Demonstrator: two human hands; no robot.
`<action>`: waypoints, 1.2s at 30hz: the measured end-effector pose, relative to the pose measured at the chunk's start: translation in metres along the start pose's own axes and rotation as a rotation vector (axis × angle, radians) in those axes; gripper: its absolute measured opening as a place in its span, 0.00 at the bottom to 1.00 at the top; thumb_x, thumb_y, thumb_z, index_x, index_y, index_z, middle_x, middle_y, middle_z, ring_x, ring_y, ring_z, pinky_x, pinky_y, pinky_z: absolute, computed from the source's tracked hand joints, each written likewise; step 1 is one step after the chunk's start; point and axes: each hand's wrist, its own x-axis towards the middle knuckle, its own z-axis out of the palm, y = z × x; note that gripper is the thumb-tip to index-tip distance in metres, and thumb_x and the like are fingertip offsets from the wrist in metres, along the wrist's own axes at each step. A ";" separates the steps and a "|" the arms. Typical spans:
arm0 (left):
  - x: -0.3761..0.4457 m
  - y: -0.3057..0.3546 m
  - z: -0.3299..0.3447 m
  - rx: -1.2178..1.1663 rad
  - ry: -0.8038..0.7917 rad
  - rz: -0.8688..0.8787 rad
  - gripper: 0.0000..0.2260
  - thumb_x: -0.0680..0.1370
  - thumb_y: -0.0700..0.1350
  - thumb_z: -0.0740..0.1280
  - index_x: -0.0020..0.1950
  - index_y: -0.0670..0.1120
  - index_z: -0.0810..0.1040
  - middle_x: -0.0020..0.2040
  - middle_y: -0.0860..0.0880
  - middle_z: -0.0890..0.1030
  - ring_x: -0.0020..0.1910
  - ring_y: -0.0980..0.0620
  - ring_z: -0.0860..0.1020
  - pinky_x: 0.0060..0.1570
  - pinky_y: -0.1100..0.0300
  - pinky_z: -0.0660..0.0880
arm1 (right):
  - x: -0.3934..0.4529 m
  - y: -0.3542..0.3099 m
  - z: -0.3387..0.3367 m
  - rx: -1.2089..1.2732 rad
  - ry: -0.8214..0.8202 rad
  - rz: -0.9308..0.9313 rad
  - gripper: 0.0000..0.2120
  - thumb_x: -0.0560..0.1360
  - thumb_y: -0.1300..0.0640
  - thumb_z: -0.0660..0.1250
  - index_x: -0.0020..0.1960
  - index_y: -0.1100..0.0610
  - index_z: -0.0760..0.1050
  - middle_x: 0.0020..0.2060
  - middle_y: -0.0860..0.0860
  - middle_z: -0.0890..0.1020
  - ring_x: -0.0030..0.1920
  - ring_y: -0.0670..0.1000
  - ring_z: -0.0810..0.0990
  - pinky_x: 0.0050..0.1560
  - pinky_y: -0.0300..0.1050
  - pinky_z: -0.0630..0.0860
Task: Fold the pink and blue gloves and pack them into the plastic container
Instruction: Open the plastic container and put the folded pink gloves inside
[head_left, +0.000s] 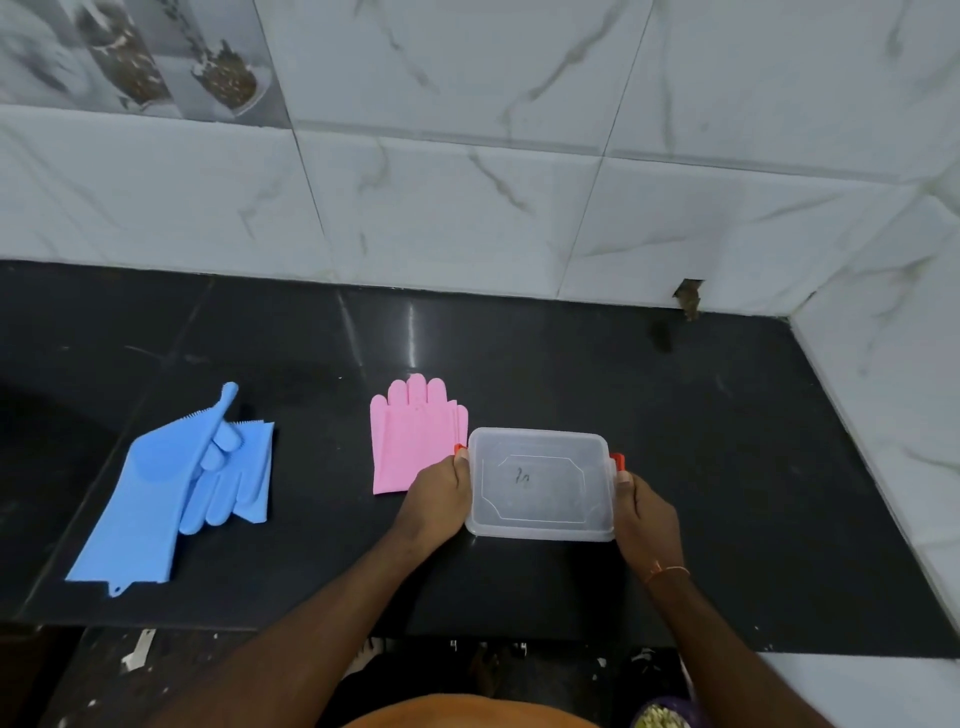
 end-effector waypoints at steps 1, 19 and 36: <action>-0.001 0.005 -0.002 -0.002 0.000 0.003 0.26 0.91 0.55 0.50 0.43 0.49 0.81 0.41 0.49 0.86 0.43 0.52 0.84 0.57 0.43 0.83 | 0.000 0.000 -0.001 0.015 0.004 0.012 0.16 0.88 0.46 0.56 0.46 0.45 0.76 0.43 0.42 0.82 0.46 0.43 0.82 0.41 0.37 0.75; -0.011 -0.040 -0.035 0.230 0.026 0.267 0.36 0.81 0.70 0.63 0.84 0.53 0.64 0.74 0.54 0.76 0.65 0.56 0.78 0.66 0.52 0.79 | 0.025 -0.015 -0.045 -0.244 -0.144 -0.021 0.24 0.85 0.37 0.56 0.66 0.53 0.79 0.62 0.55 0.85 0.60 0.55 0.83 0.65 0.59 0.79; 0.034 -0.048 -0.002 0.138 -0.188 0.493 0.70 0.58 0.77 0.81 0.84 0.69 0.33 0.76 0.83 0.47 0.80 0.66 0.56 0.85 0.39 0.48 | 0.033 -0.096 0.011 -1.104 -0.639 -0.817 0.65 0.56 0.19 0.70 0.82 0.32 0.37 0.83 0.53 0.54 0.80 0.63 0.59 0.75 0.77 0.61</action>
